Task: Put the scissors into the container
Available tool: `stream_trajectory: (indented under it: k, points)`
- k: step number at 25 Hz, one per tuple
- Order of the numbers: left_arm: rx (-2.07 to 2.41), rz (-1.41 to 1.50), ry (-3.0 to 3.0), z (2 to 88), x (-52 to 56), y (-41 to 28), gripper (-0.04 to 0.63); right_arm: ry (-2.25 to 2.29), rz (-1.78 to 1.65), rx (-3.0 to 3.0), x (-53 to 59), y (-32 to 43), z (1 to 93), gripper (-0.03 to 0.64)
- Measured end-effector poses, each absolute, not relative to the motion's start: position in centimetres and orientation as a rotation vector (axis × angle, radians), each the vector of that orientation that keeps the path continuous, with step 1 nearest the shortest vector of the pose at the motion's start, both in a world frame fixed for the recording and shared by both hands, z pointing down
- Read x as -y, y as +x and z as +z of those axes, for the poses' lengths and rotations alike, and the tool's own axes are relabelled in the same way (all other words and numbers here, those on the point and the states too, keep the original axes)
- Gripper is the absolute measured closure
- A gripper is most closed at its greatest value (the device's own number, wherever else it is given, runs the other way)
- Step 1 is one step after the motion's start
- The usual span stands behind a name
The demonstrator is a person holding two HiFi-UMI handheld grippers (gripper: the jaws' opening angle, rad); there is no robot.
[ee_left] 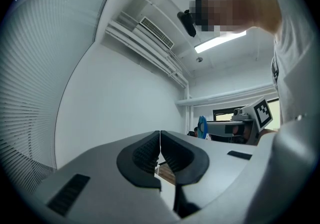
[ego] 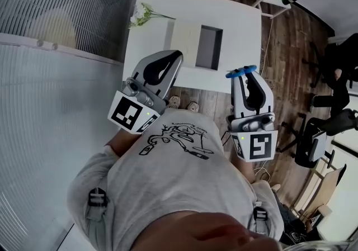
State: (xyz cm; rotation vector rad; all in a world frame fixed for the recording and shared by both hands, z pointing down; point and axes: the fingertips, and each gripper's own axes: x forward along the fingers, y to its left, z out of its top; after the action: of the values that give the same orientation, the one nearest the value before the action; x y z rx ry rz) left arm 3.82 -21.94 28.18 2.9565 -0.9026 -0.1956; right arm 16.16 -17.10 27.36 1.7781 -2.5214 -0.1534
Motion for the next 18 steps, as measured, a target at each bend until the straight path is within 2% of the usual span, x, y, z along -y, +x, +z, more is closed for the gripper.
stream_trajectory:
  k: [18]
  points:
    - [0.938,-0.188,2.952,27.7,22.0,4.1,0.574,1.695,0.016,2.461,20.9,17.0,34.4,0.532]
